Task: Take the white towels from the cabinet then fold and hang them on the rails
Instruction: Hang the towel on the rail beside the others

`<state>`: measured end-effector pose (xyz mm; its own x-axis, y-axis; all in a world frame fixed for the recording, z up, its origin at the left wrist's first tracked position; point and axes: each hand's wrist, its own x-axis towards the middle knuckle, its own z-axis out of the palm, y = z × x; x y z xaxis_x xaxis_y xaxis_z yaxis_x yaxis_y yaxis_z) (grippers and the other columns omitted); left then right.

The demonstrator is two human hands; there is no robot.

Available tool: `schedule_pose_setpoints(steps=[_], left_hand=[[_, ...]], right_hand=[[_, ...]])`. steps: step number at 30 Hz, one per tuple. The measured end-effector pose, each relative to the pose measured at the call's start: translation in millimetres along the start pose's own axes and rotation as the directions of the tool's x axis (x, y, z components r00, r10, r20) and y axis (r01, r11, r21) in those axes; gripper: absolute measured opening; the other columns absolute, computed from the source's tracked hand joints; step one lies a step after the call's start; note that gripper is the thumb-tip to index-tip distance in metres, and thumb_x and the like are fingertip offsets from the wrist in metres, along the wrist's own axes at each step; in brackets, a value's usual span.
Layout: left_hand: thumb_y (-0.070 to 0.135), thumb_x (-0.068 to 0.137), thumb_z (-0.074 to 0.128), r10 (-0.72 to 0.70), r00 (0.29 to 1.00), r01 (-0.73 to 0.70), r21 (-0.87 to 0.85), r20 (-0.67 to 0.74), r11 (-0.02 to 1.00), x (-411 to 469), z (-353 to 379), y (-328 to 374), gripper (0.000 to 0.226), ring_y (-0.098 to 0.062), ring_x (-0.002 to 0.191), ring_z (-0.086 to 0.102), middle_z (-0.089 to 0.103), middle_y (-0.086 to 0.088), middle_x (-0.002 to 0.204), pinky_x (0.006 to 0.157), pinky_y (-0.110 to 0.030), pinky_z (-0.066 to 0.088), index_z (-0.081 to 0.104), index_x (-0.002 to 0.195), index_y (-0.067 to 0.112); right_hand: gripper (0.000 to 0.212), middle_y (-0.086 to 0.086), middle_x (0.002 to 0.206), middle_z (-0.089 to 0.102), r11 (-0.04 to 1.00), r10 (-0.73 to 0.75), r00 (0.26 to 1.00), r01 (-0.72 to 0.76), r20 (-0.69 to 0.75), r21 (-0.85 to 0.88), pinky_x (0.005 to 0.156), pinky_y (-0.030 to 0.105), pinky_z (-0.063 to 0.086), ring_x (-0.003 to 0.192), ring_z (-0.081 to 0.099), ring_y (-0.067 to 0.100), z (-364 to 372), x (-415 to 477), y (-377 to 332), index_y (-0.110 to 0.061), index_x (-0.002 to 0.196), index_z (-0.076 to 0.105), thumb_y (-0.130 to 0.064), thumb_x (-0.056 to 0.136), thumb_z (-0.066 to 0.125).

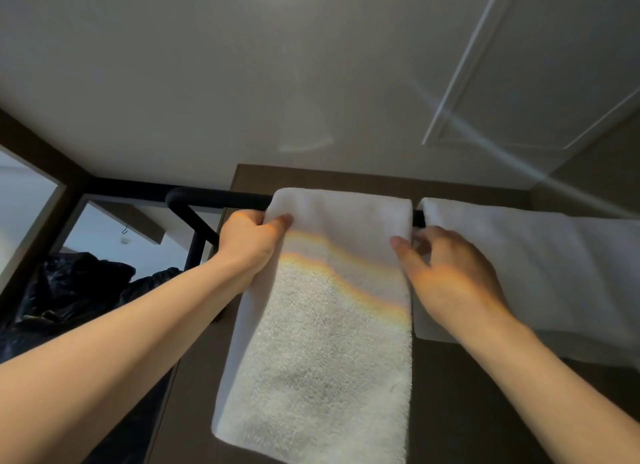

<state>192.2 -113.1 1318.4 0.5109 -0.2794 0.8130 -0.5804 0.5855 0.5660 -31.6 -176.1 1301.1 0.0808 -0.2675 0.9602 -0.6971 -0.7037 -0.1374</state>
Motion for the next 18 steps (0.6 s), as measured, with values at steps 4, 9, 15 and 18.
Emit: schedule_pose_setpoints(steps=[4, 9, 15, 18], left_hand=[[0.038, 0.090, 0.064, 0.005, 1.000, -0.005, 0.010, 0.004, 1.000, 1, 3, 3, 0.030, -0.024, 0.075, 0.062, 0.068, -0.010, 0.088, 0.059, -0.028, 0.044, 0.068, 0.090, 0.008], [0.040, 0.088, 0.066, 0.116, 0.993, -0.114, 0.078, -0.019, 0.990, 12, 2, 9, 0.031, -0.022, 0.074, 0.060, 0.065, -0.004, 0.079, 0.056, -0.025, 0.042, 0.066, 0.084, 0.009], [0.045, 0.081, 0.072, 0.234, 0.968, -0.210, 0.219, -0.089, 0.953, 51, 8, 25, 0.039, -0.023, 0.099, 0.057, 0.056, 0.003, 0.100, 0.088, -0.039, 0.048, 0.051, 0.105, 0.023], [0.053, 0.088, 0.058, 0.254, 0.967, -0.212, 0.484, -0.021, 0.849, 68, 15, 24, 0.019, -0.028, 0.112, 0.055, 0.063, 0.002, 0.110, 0.091, -0.039, 0.037, 0.057, 0.095, 0.036]], right_hand=[[0.058, 0.004, 0.096, 0.064, 0.941, 0.130, 0.966, -0.192, 0.223, 0.280, 0.079, 0.036, 0.047, 0.091, 0.062, 0.028, 8, 16, 7, -0.009, 0.110, 0.063, -0.061, 0.094, 0.042], [0.036, 0.010, 0.085, 0.069, 0.948, 0.082, 0.997, -0.080, 0.007, 0.308, 0.079, 0.045, 0.051, 0.083, 0.064, 0.032, 1, 41, 5, -0.010, 0.088, 0.068, -0.044, 0.094, 0.056], [0.025, 0.005, 0.112, 0.068, 0.996, 0.044, 0.976, -0.028, -0.211, 0.080, 0.085, 0.036, 0.046, 0.108, 0.061, 0.031, -1, 79, -4, -0.023, 0.107, 0.064, -0.043, 0.092, 0.062], [0.028, 0.012, 0.112, 0.069, 0.991, -0.072, 0.986, 0.054, -0.151, -0.119, 0.090, 0.035, 0.041, 0.111, 0.056, 0.034, 6, 90, -4, -0.019, 0.102, 0.073, -0.037, 0.097, 0.053]])
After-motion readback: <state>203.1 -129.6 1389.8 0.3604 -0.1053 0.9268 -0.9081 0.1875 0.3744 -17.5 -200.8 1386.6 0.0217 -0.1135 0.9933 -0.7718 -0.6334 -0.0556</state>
